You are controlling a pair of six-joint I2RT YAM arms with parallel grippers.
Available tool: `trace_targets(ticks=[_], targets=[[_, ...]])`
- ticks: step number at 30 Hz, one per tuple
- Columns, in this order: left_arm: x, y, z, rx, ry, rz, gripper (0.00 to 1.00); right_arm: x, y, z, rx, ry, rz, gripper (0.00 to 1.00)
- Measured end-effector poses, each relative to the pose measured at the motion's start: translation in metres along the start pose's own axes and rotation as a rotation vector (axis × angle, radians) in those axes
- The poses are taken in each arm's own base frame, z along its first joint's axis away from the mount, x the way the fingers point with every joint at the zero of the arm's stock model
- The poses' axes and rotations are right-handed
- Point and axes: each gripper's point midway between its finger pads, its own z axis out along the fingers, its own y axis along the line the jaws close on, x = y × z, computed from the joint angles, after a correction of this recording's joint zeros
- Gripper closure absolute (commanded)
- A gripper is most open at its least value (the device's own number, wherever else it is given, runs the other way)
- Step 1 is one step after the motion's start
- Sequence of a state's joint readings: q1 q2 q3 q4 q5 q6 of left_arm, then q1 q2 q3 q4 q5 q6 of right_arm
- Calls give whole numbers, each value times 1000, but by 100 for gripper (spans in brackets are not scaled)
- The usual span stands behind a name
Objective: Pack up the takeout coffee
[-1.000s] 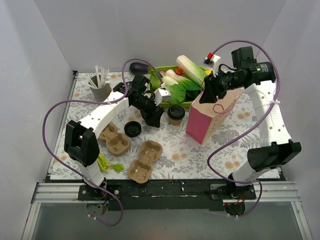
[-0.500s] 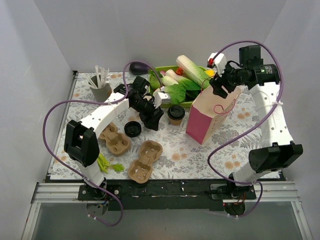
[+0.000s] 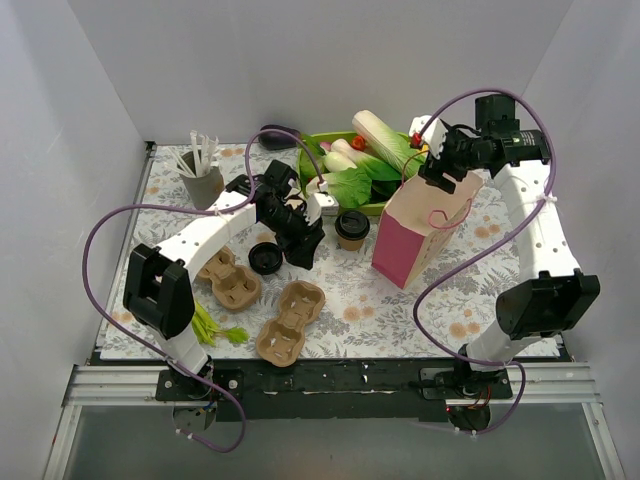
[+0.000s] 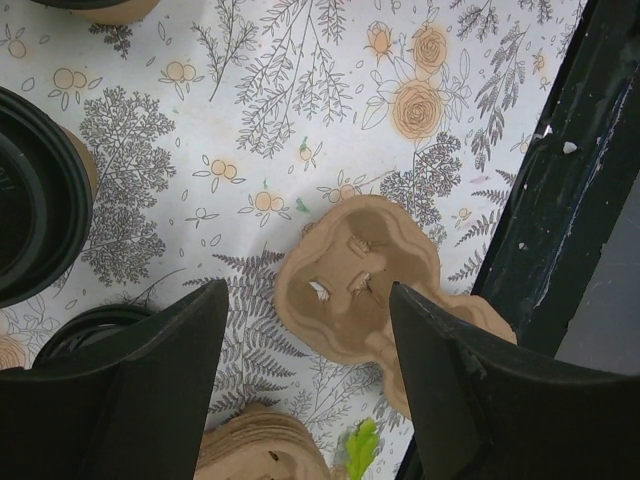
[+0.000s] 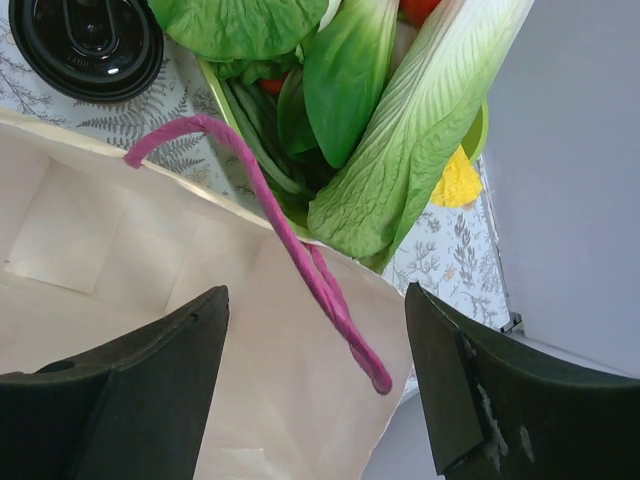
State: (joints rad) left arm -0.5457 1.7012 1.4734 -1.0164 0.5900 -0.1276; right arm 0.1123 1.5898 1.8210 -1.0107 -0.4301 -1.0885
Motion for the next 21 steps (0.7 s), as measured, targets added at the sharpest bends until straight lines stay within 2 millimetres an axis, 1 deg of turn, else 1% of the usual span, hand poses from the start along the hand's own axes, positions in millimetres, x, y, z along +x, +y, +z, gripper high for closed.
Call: trace_targets(ticks=[4, 7, 10, 11, 13, 14, 15, 17, 19, 21], targets=[[4, -1, -1, -3, 7, -3, 34, -3, -4, 9, -18, -33, -60, 21], [4, -1, -1, -4, 7, -2, 34, -4, -3, 15, -40, -52, -95, 24], [4, -1, -1, -4, 8, -3, 35, -2, -5, 27, -83, -57, -110, 34], [4, -1, -1, -4, 8, -3, 35, -3, -8, 32, -94, -60, -112, 42], [4, -1, -1, -6, 9, -2, 35, -2, -14, 39, -116, -60, -126, 50], [5, -1, -1, -9, 12, -2, 35, -1, -15, 42, -127, -57, -131, 58], [7, -1, -1, -13, 14, -2, 35, 1, -14, 43, -143, -52, -131, 60], [13, -3, -2, -21, 25, -5, 34, 3, -10, 42, -170, -40, -137, 67], [19, -3, -5, -38, 40, -7, 34, 6, -4, 38, -193, -25, -138, 71], [23, -3, -8, -55, 52, 0, 34, 9, 0, 32, -202, -9, -134, 79]])
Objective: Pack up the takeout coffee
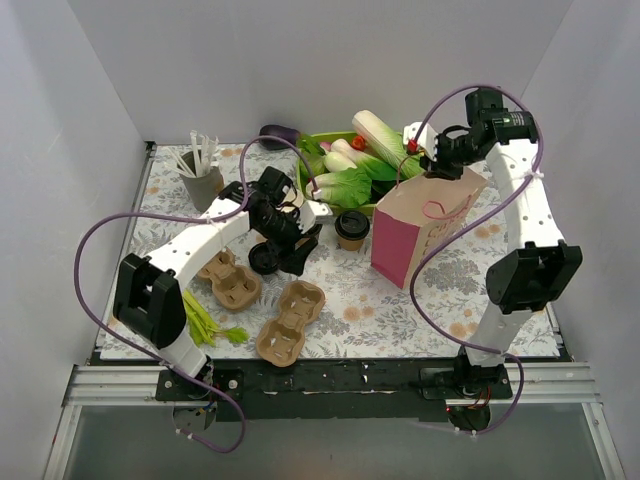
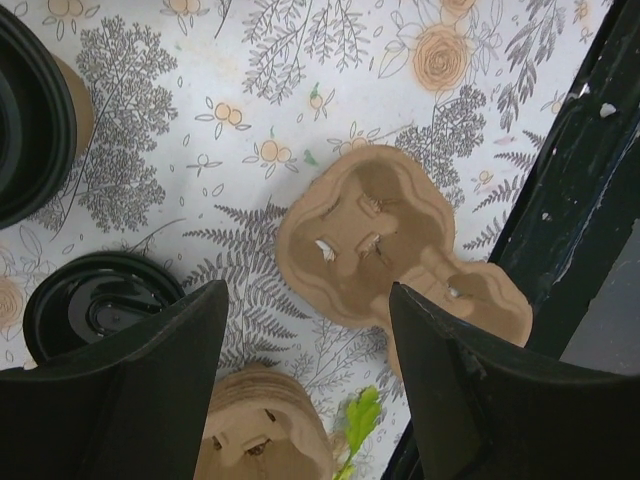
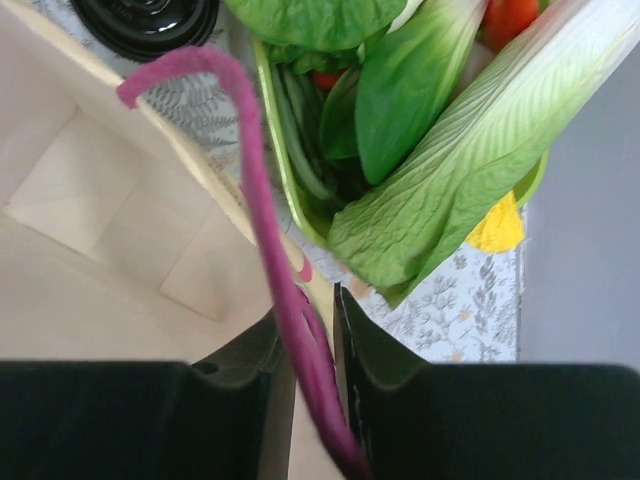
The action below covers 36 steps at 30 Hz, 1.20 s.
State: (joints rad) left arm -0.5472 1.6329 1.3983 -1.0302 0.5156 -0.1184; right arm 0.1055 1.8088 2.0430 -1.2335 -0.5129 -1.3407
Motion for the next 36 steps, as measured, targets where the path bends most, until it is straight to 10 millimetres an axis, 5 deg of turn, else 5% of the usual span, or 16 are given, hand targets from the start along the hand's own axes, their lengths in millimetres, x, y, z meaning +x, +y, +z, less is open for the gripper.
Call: trace_targets(ticks=[1, 2, 14, 24, 32, 36], targets=[[3, 0, -2, -9, 7, 5, 34, 2, 3, -2, 0, 7, 2, 82], [5, 0, -3, -16, 13, 9, 34, 4, 9, -6, -3, 18, 12, 98], [24, -21, -19, -9, 21, 17, 33, 29, 27, -63, 162, 121, 481, 99], [79, -42, 11, -10, 152, -240, 47, 35, 55, -74, 226, 152, 784, 99], [79, -55, 13, -52, 151, -333, 57, 39, 61, -79, 270, 174, 839, 99], [74, -62, 17, -58, 153, -367, 49, 40, 60, -79, 282, 179, 854, 99]])
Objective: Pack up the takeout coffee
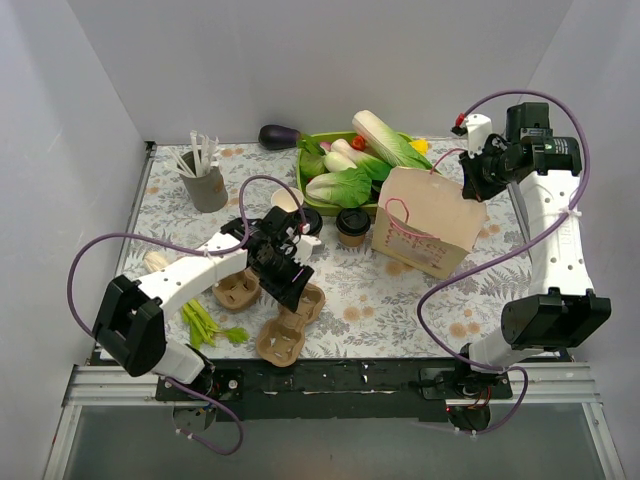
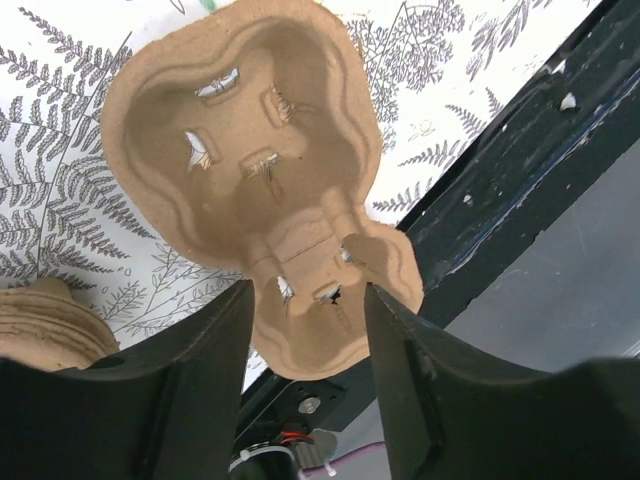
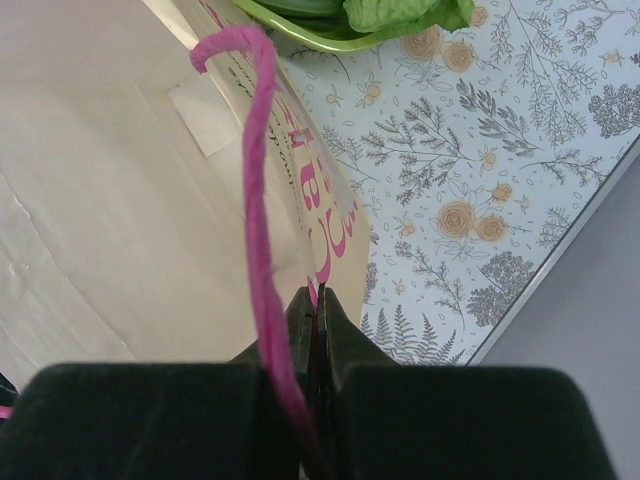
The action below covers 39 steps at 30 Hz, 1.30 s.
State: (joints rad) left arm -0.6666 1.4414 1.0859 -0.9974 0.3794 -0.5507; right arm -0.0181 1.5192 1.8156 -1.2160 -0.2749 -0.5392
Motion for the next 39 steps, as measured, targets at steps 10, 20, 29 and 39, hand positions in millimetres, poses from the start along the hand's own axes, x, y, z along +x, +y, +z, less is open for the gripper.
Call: trace_targets(ticks=[10, 20, 29, 39], targets=[[-11, 5, 22, -47, 66, -208, 41, -4, -8, 11, 5, 12, 35, 99], [-8, -1, 31, -62, 108, -291, 44, -9, -9, 11, 3, -3, 40, 99], [5, 0, 38, -110, 144, -390, 52, -11, -12, 13, -7, -8, 51, 99], [19, 1, 40, -127, 188, -434, 52, -12, -11, 13, -14, -15, 58, 99]])
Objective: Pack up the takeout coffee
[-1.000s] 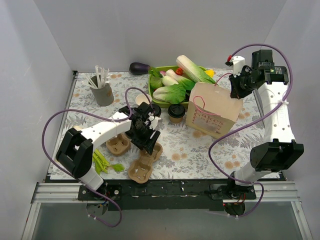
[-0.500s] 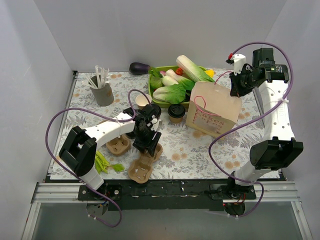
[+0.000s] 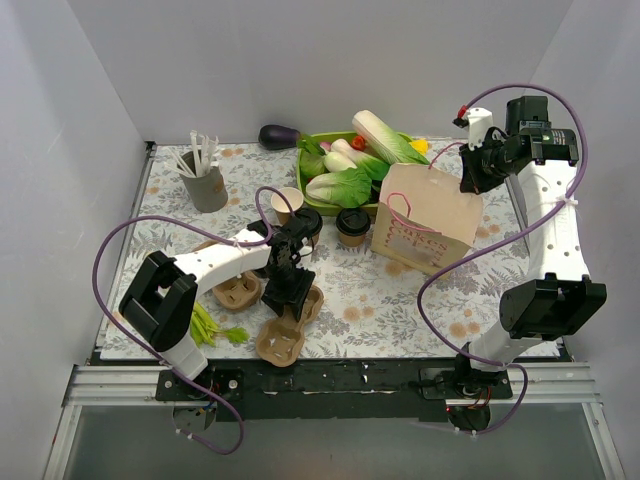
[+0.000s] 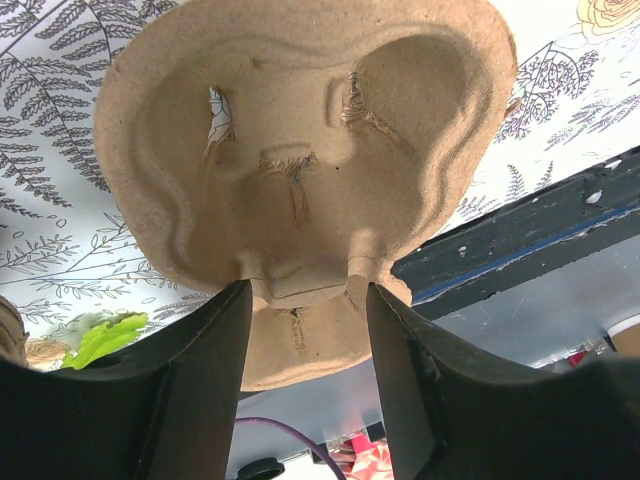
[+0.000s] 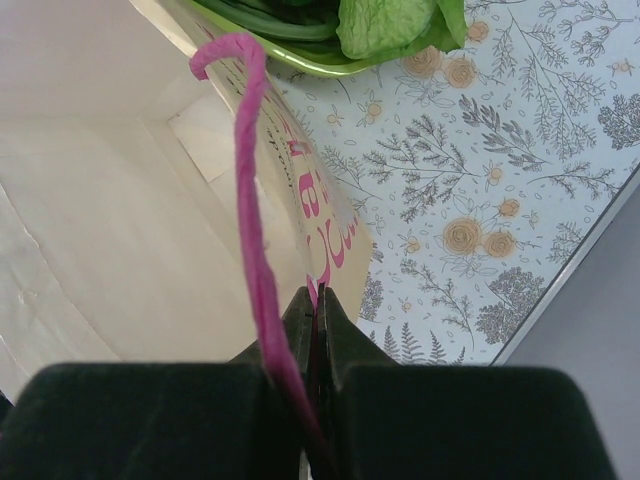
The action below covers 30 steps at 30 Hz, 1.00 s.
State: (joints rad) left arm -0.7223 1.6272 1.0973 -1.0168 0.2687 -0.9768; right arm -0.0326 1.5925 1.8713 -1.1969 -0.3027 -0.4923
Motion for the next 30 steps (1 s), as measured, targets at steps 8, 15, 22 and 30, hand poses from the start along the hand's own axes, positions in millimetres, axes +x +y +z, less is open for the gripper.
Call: trace_targets(ticks=[8, 15, 22, 30], targets=[[0, 2, 4, -8, 13, -3, 61, -1, 2, 0, -12, -7, 5, 99], [-7, -4, 8, -18, 25, 29, 61, -1, 0, -1, -8, -10, 22, 99], [-8, -4, 11, -35, 27, 44, 57, -1, -1, -1, -11, -15, 31, 99], [-8, -6, 12, -54, 47, 69, 91, -1, -1, 0, -22, -19, 39, 99]])
